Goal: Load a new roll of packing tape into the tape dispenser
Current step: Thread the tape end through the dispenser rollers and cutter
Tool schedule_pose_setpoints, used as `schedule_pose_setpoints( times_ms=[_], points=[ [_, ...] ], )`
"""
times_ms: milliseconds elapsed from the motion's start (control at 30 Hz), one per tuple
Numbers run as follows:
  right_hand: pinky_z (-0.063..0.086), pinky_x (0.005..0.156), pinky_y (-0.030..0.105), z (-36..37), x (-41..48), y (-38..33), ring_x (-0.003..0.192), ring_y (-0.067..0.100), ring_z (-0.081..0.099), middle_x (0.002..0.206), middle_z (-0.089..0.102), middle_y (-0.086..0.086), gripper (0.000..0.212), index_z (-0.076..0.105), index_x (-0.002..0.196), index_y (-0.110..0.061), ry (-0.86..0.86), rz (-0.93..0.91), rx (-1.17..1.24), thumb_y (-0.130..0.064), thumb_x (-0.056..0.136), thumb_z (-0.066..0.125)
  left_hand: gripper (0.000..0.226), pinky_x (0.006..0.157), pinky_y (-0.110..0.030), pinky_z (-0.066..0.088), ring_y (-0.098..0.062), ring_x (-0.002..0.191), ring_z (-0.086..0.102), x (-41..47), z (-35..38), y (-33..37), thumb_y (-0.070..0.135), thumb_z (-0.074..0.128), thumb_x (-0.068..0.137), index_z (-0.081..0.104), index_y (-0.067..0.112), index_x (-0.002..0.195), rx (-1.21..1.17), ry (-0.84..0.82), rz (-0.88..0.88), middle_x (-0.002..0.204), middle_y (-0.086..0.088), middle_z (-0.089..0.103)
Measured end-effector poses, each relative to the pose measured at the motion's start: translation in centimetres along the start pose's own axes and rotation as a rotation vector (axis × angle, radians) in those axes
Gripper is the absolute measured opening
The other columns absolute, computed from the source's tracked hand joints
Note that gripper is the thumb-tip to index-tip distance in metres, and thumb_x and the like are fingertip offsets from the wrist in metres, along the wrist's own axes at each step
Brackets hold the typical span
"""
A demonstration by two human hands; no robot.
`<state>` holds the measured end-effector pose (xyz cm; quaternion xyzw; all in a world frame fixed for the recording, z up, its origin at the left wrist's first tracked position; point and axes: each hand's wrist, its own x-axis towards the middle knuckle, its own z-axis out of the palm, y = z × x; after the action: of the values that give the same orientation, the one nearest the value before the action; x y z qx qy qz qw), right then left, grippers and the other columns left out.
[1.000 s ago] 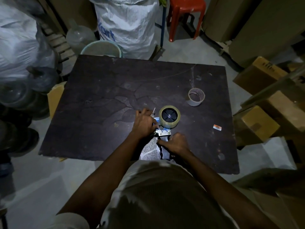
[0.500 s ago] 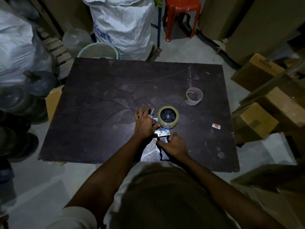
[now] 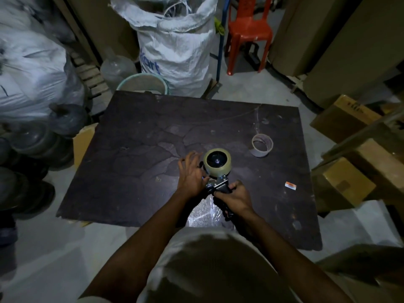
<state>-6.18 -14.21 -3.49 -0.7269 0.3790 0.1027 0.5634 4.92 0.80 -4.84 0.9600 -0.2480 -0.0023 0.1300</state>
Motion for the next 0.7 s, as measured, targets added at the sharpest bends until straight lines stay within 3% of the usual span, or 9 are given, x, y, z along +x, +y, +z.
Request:
schedule_pose_setpoints(
  times_ms=[100,267,433,633,700],
  points=[
    [0.062,0.057,0.041,-0.1,1.3,-0.7,0.060,0.018,0.071,0.073,0.074,0.002,0.054,0.051,0.085,-0.020,0.019,-0.055,-0.072,-0.037,0.052,0.091,0.024,0.105,-0.053,0.024,-0.031,0.141,0.024,0.1,-0.3,-0.5,0.051,0.074,0.079,0.081,0.028,0.078,-0.031,0.001,-0.058,0.152,-0.004,0.044],
    [0.055,0.048,0.032,-0.2,1.9,-1.2,0.052,0.014,0.070,0.070,0.075,0.005,0.053,0.053,0.086,-0.016,0.013,-0.071,-0.017,-0.024,0.057,0.097,0.017,0.104,-0.058,0.025,-0.035,0.139,0.027,0.1,-1.1,-0.7,0.043,0.075,0.080,0.080,0.028,0.075,-0.085,0.034,-0.064,0.147,-0.006,0.045],
    [0.060,0.055,0.041,-0.1,1.8,-1.3,0.057,0.021,0.072,0.068,0.076,0.005,0.059,0.053,0.080,-0.020,0.039,-0.041,-0.011,-0.044,0.040,0.090,0.020,0.098,-0.052,0.028,-0.032,0.131,0.030,-0.6,-1.8,0.0,0.044,0.068,0.079,0.078,0.028,0.075,-0.016,-0.016,-0.099,0.143,-0.003,0.047],
    [0.052,0.044,0.035,-1.2,2.6,-1.0,0.047,0.023,0.064,0.067,0.074,0.011,0.054,0.048,0.083,-0.019,0.065,0.001,0.047,-0.025,0.063,0.098,0.015,0.096,-0.041,0.016,-0.022,0.124,0.021,-1.9,-3.5,0.9,0.043,0.069,0.086,0.081,0.035,0.089,-0.103,0.004,-0.091,0.140,-0.004,0.045],
    [0.055,0.049,0.039,-1.4,2.8,-0.7,0.050,0.023,0.066,0.070,0.075,0.012,0.057,0.049,0.081,-0.020,0.077,0.006,0.039,-0.031,0.057,0.099,0.018,0.098,-0.042,0.016,-0.023,0.127,0.021,-2.0,-3.8,1.0,0.045,0.066,0.090,0.080,0.035,0.094,-0.095,-0.051,-0.112,0.142,-0.003,0.042]
  ],
)
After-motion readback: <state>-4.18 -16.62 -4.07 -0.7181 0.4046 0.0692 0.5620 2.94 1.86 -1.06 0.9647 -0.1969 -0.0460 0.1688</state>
